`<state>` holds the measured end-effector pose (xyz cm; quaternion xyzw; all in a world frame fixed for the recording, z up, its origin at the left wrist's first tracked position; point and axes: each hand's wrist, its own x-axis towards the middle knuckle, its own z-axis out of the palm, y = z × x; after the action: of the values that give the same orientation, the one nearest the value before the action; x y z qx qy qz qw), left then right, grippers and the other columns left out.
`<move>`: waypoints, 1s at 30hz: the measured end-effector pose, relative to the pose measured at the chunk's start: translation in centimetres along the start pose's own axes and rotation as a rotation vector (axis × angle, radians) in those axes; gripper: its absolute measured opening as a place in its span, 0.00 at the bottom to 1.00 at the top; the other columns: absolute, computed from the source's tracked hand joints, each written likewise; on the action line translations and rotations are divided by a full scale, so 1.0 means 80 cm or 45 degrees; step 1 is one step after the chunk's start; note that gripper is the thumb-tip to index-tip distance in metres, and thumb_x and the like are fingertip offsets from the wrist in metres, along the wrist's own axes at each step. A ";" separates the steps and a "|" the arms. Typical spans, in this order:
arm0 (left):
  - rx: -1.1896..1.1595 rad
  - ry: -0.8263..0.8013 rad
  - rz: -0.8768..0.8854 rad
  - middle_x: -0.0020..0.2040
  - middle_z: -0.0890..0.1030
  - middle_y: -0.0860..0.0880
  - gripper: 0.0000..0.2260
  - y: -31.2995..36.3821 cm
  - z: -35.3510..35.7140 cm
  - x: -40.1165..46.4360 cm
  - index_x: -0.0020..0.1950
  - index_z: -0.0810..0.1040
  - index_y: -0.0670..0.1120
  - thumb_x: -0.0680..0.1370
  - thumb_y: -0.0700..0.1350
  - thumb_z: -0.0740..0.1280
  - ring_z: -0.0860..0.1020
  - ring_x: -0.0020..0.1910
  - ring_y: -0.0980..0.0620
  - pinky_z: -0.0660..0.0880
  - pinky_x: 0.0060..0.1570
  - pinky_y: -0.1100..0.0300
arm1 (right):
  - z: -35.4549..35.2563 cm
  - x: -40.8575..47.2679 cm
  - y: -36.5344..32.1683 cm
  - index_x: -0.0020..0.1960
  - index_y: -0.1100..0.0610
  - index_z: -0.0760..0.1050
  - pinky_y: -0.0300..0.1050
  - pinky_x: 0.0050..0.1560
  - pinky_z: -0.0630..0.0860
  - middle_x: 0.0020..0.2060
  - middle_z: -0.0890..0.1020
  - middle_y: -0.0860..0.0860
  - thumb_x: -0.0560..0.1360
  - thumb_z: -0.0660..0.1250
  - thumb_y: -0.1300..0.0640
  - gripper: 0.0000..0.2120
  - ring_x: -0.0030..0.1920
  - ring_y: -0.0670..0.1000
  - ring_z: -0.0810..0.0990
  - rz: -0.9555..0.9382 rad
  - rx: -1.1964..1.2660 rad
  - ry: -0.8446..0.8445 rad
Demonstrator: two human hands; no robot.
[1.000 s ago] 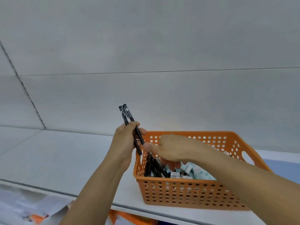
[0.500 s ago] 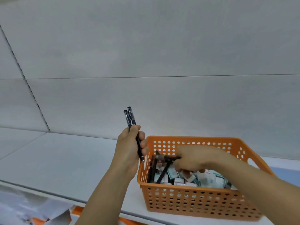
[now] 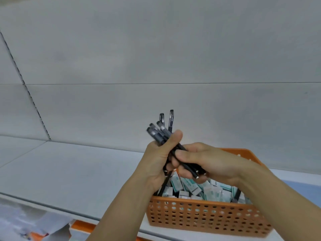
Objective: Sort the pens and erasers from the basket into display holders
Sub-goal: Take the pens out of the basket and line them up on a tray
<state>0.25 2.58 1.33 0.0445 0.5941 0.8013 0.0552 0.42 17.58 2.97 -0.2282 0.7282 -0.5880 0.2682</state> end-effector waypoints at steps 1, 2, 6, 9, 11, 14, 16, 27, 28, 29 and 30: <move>0.035 0.048 0.005 0.27 0.73 0.49 0.16 0.003 -0.002 0.000 0.39 0.78 0.44 0.66 0.56 0.73 0.68 0.22 0.55 0.64 0.23 0.64 | 0.004 0.006 -0.001 0.47 0.57 0.73 0.37 0.26 0.59 0.31 0.74 0.53 0.83 0.56 0.49 0.14 0.29 0.46 0.67 0.004 -0.032 -0.028; 0.029 0.104 0.017 0.28 0.76 0.49 0.15 0.006 -0.005 0.000 0.38 0.79 0.44 0.66 0.56 0.73 0.71 0.23 0.55 0.66 0.25 0.62 | 0.008 0.012 -0.002 0.46 0.57 0.74 0.38 0.26 0.61 0.31 0.74 0.53 0.82 0.56 0.47 0.16 0.29 0.46 0.68 0.010 -0.077 -0.030; -0.194 0.379 0.142 0.31 0.79 0.49 0.13 0.022 -0.044 0.003 0.38 0.76 0.45 0.76 0.52 0.69 0.80 0.34 0.51 0.77 0.39 0.56 | 0.004 0.032 -0.004 0.45 0.58 0.80 0.37 0.31 0.68 0.34 0.81 0.51 0.81 0.54 0.41 0.25 0.32 0.46 0.74 0.058 -0.452 0.162; -0.287 0.450 0.170 0.29 0.77 0.48 0.14 0.030 -0.073 -0.002 0.40 0.73 0.44 0.78 0.54 0.65 0.84 0.38 0.47 0.81 0.41 0.52 | -0.008 0.055 0.019 0.48 0.51 0.79 0.36 0.41 0.70 0.44 0.79 0.44 0.80 0.62 0.50 0.09 0.43 0.42 0.76 0.009 -1.071 0.236; -0.360 0.451 0.150 0.29 0.74 0.49 0.14 0.031 -0.079 -0.008 0.40 0.73 0.45 0.79 0.54 0.65 0.79 0.29 0.50 0.80 0.32 0.56 | -0.004 0.070 0.036 0.57 0.47 0.77 0.39 0.49 0.70 0.55 0.76 0.42 0.77 0.66 0.57 0.10 0.51 0.43 0.73 0.013 -1.352 0.057; -0.395 0.433 0.127 0.29 0.71 0.50 0.14 0.025 -0.080 -0.012 0.41 0.72 0.45 0.78 0.54 0.64 0.72 0.24 0.53 0.75 0.26 0.59 | 0.010 0.090 0.053 0.65 0.44 0.72 0.44 0.50 0.75 0.60 0.76 0.43 0.73 0.65 0.65 0.25 0.54 0.47 0.75 0.027 -1.625 -0.212; -0.423 0.413 0.121 0.29 0.70 0.50 0.13 0.023 -0.081 -0.012 0.41 0.72 0.45 0.79 0.54 0.64 0.70 0.24 0.54 0.74 0.26 0.60 | 0.017 0.097 0.056 0.64 0.47 0.71 0.45 0.45 0.75 0.56 0.77 0.46 0.73 0.66 0.64 0.22 0.51 0.50 0.76 -0.013 -1.806 -0.215; -0.390 0.370 0.094 0.30 0.70 0.50 0.12 0.023 -0.078 -0.016 0.42 0.73 0.45 0.78 0.53 0.66 0.70 0.25 0.54 0.73 0.25 0.60 | -0.019 0.080 0.043 0.60 0.49 0.76 0.41 0.39 0.65 0.52 0.77 0.46 0.79 0.62 0.51 0.11 0.53 0.49 0.71 -0.641 -2.201 0.023; -0.384 0.359 0.083 0.29 0.70 0.50 0.11 0.023 -0.076 -0.016 0.42 0.73 0.45 0.78 0.52 0.66 0.70 0.24 0.54 0.73 0.25 0.61 | -0.029 0.071 0.036 0.59 0.48 0.77 0.39 0.38 0.65 0.51 0.78 0.46 0.79 0.61 0.51 0.11 0.52 0.48 0.72 -0.673 -2.154 0.120; -0.381 0.340 0.067 0.29 0.71 0.50 0.11 0.023 -0.073 -0.015 0.43 0.74 0.45 0.77 0.51 0.67 0.69 0.24 0.54 0.73 0.24 0.61 | -0.039 0.061 0.029 0.57 0.48 0.78 0.37 0.35 0.65 0.49 0.79 0.46 0.78 0.62 0.51 0.11 0.50 0.49 0.73 -0.727 -2.105 0.233; -0.379 0.310 0.048 0.29 0.71 0.50 0.10 0.022 -0.068 -0.014 0.43 0.74 0.45 0.77 0.51 0.67 0.69 0.24 0.55 0.72 0.23 0.61 | -0.049 0.051 0.023 0.55 0.50 0.79 0.37 0.31 0.65 0.47 0.79 0.47 0.76 0.62 0.52 0.11 0.47 0.50 0.74 -0.813 -2.057 0.360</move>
<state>0.58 -3.22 1.47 -0.0504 0.4702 0.8807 -0.0262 -5.30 18.20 1.31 -0.4660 0.8493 0.0374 -0.2453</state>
